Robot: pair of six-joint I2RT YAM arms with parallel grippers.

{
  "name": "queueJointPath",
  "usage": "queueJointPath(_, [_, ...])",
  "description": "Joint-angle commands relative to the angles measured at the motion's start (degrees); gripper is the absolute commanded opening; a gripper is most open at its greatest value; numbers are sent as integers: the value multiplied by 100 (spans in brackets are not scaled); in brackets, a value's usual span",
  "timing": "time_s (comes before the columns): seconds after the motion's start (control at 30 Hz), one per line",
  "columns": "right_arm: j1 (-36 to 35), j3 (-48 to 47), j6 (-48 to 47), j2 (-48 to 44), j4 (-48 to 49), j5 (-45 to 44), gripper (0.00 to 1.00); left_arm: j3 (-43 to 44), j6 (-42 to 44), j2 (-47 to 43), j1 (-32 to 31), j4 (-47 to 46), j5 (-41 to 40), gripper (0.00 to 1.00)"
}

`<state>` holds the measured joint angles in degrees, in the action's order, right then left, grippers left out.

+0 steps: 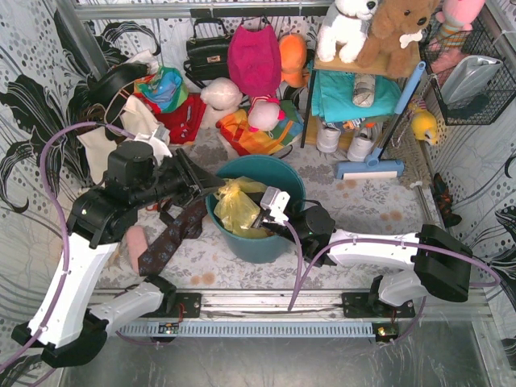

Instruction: Tie the trash bag

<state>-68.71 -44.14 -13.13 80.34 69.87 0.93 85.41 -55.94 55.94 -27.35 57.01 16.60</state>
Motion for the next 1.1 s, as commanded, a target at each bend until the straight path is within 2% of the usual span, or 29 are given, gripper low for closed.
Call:
queueJointPath(0.0, [-27,-165,73,26,222,94,0,-46,127,-107,-49,16,68,41])
queueJointPath(0.3, [-23,-174,73,17,200,100,0,-41,149,-82,-48,139,-173,43])
queueJointPath(0.83, [-23,-216,95,39,93,171,0,-208,39,10,-127,-440,70,45])
queueJointPath(1.07, [-23,-277,66,44,-66,207,0,-195,52,98,-275,-555,91,37])
